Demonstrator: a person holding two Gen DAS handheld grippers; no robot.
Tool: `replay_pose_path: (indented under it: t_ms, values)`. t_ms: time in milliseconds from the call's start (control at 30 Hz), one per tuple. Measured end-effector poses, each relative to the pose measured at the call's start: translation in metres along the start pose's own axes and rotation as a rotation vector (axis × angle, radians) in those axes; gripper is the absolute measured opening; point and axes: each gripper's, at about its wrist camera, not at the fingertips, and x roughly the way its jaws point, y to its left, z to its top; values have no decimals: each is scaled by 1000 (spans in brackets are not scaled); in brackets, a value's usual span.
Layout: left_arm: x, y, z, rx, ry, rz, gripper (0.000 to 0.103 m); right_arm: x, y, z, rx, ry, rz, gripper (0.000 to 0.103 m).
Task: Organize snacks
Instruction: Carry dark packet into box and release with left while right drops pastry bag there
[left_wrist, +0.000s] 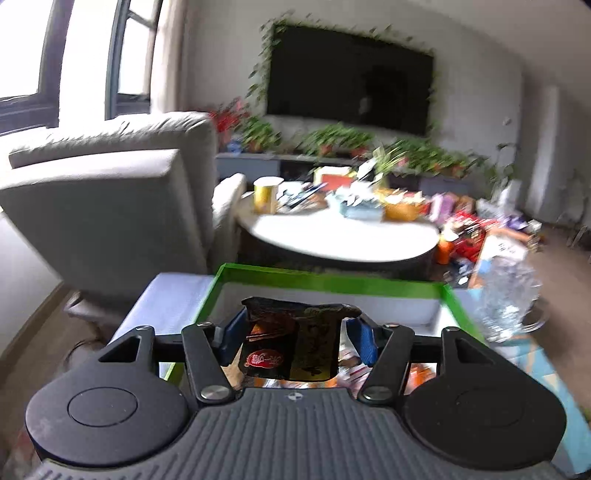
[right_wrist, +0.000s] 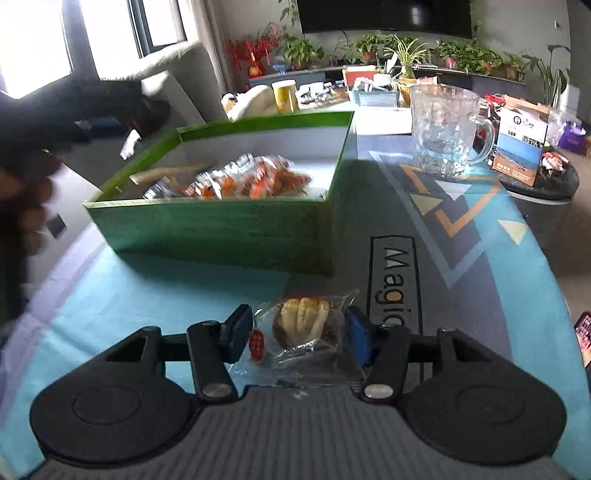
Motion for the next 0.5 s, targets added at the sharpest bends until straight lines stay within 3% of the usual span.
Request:
replay_pose_path:
  t_ms: [133, 500]
  values:
    - [-11, 3, -5, 11, -1, 4, 68, -18, 11, 12, -22, -75, 16, 58]
    - [-43, 28, -18, -2, 9, 18, 70, -29, 14, 33, -24, -169, 37, 58]
